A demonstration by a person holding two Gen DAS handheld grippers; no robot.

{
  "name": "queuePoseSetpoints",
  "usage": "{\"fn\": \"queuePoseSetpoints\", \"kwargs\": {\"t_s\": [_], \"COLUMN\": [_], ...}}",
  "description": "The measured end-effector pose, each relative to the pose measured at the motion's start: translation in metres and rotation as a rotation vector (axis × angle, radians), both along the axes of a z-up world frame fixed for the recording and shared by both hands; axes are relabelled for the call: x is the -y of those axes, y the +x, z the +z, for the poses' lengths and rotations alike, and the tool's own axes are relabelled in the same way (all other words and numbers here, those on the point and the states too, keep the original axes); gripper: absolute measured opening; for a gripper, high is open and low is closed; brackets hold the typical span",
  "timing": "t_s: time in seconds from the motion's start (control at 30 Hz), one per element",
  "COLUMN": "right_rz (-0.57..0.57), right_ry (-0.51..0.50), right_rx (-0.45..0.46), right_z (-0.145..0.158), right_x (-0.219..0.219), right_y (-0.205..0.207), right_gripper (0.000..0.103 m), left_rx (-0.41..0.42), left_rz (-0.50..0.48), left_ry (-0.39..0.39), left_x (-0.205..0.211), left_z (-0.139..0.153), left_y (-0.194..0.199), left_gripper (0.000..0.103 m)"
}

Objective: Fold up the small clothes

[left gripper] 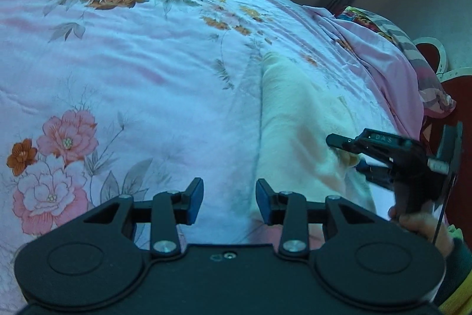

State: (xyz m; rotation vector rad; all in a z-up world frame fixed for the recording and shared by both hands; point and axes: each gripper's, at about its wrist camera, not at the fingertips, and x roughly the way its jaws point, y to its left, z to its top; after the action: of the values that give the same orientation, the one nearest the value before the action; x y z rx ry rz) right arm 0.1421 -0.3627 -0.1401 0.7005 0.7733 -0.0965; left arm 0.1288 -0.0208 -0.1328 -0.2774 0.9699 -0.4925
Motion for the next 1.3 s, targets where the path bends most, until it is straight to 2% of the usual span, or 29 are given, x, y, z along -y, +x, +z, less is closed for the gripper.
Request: {"fn": "queuePoseSetpoints", "kwargs": {"t_s": [0.1, 0.13, 0.17, 0.37, 0.4, 0.47, 0.5, 0.57, 0.6, 0.63, 0.67, 0.73, 0.77, 0.8, 0.87, 0.97, 1.03, 1.1, 1.13, 1.23, 1.3], "right_rz": [0.027, 0.043, 0.062, 0.182, 0.189, 0.188, 0.184, 0.175, 0.19, 0.187, 0.154, 0.094, 0.084, 0.081, 0.116, 0.156, 0.184, 0.209, 0.21, 0.211, 0.204], "right_ry": [-0.031, -0.055, -0.089, -0.422, -0.476, -0.548, -0.548, -0.519, -0.435, -0.308, -0.192, -0.033, 0.006, 0.016, 0.013, -0.009, 0.012, 0.035, 0.055, 0.082, 0.033], "right_rx": [0.006, 0.02, 0.04, 0.15, 0.16, 0.173, 0.15, 0.042, -0.006, -0.027, -0.016, 0.033, 0.04, 0.039, 0.041, -0.004, -0.025, -0.047, -0.05, -0.028, 0.023], "right_z": [0.002, 0.005, 0.011, 0.059, 0.064, 0.069, 0.064, 0.04, 0.025, 0.015, 0.009, 0.004, 0.002, 0.002, 0.002, 0.0, -0.005, -0.009, -0.012, -0.009, 0.007], "right_x": [-0.007, -0.009, -0.012, -0.026, -0.026, -0.02, -0.014, 0.0, 0.009, 0.02, 0.03, 0.044, 0.046, 0.045, 0.039, 0.024, 0.014, 0.009, 0.007, 0.007, 0.006], "right_y": [0.007, 0.008, 0.01, 0.005, 0.0, -0.01, -0.013, -0.011, -0.009, -0.009, -0.013, -0.025, -0.03, -0.035, -0.045, -0.055, -0.061, -0.065, -0.064, -0.062, -0.064], "right_gripper": [0.032, 0.017, 0.017, 0.014, 0.01, 0.01, 0.01, 0.01, 0.01, 0.01, 0.011, 0.037, 0.064, 0.079, 0.079, 0.078, 0.066, 0.022, 0.012, 0.009, 0.009], "left_rx": [-0.002, -0.008, -0.013, -0.013, -0.008, 0.003, 0.006, 0.002, -0.004, -0.005, 0.002, 0.022, 0.029, 0.034, 0.039, 0.031, 0.024, 0.02, 0.02, 0.026, 0.036], "left_rz": [0.008, 0.013, 0.015, 0.009, 0.004, -0.008, -0.015, -0.033, -0.04, -0.044, -0.045, -0.053, -0.059, -0.064, -0.063, -0.048, -0.043, -0.042, -0.045, -0.048, -0.051], "left_ry": [0.0, -0.003, -0.005, -0.015, -0.015, -0.012, -0.012, -0.003, -0.005, -0.011, -0.009, -0.001, 0.001, 0.005, 0.008, 0.001, -0.001, 0.004, 0.003, 0.007, 0.006], "left_x": [0.001, 0.001, 0.002, 0.01, 0.013, 0.019, 0.022, 0.03, 0.032, 0.033, 0.035, 0.037, 0.038, 0.039, 0.04, 0.038, 0.037, 0.036, 0.037, 0.038, 0.04], "left_z": [-0.009, -0.011, -0.013, -0.017, -0.016, -0.016, -0.016, -0.018, -0.019, -0.019, -0.018, -0.014, -0.012, -0.011, -0.009, -0.008, -0.009, -0.009, -0.009, -0.006, -0.003], "left_y": [0.001, 0.0, 0.001, 0.004, 0.004, 0.003, 0.002, 0.001, 0.001, 0.0, -0.001, -0.002, -0.002, -0.001, 0.001, 0.001, 0.0, -0.001, -0.002, -0.003, -0.004], "left_gripper": [0.036, 0.036, 0.036, 0.036, 0.036, 0.036, 0.037, 0.038, 0.038, 0.038, 0.038, 0.038, 0.038, 0.039, 0.039, 0.039, 0.039, 0.039, 0.039, 0.039, 0.039]}}
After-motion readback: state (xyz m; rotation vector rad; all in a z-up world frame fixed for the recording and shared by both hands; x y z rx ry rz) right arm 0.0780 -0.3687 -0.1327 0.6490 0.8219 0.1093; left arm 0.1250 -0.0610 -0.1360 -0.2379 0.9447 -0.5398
